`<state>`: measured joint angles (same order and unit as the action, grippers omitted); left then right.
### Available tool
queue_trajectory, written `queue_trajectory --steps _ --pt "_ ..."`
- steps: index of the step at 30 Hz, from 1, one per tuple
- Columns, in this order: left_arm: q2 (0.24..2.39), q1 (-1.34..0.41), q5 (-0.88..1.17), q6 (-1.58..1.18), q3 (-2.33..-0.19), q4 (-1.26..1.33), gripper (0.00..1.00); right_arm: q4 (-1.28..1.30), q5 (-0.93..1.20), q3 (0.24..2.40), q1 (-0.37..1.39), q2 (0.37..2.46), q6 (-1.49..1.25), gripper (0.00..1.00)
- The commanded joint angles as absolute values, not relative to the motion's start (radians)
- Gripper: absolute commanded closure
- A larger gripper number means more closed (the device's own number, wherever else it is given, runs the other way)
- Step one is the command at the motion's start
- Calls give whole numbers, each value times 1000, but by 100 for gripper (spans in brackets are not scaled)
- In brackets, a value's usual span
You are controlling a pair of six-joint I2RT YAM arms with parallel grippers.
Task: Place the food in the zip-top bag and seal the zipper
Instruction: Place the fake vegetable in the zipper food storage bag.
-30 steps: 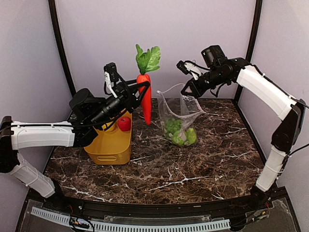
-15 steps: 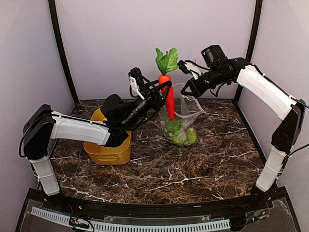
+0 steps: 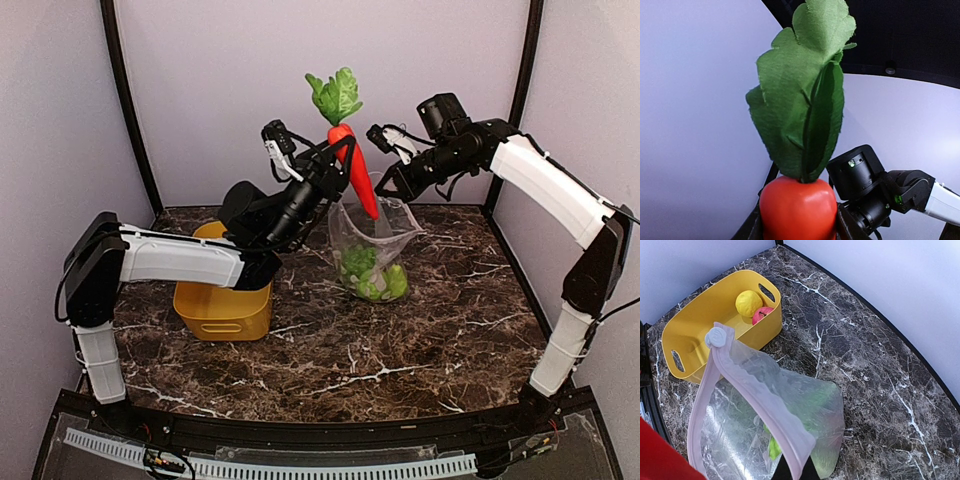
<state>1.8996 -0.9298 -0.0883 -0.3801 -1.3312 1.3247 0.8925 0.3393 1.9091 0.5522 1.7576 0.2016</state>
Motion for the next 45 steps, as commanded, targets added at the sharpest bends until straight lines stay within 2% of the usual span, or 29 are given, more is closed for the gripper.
queue_trajectory --steps 1,5,11,15,16,20,25,30,34,40,42,44,45 --pt "1985 -933 -210 -324 -1381 1549 89 874 335 1929 559 1727 175 100" --pt "2065 -937 -315 -273 -1414 1568 89 875 349 1933 559 1720 161 100" --pt "2140 -964 -367 -200 -1462 1542 79 873 343 1953 556 1716 155 100" --pt "2144 -979 -376 -178 -1450 1542 66 873 338 1965 552 1719 154 100" --pt "2142 -983 -383 -177 -1441 1548 59 873 338 1969 551 1719 154 100" --pt "2118 -988 -393 -171 -1423 1548 43 875 336 1984 547 1729 153 100" --pt "2088 -989 -363 -196 -1413 1522 32 877 334 1991 539 1732 156 100" --pt "2029 -990 -307 -210 -1368 1522 30 876 333 1978 530 1726 160 100" --pt "1883 -989 -245 -208 -1288 1482 30 868 329 1954 529 1720 167 100" --pt "1667 -990 -279 -266 -1127 1266 31 872 300 2013 532 1696 195 100" --pt "1622 -990 -305 -286 -1087 1195 34 845 215 2009 531 1684 235 100" --pt "1593 -990 -362 -340 -1079 1019 36 802 68 1984 538 1706 290 100" --pt "1587 -990 -368 -360 -1084 969 37 838 35 2041 545 1734 318 100"
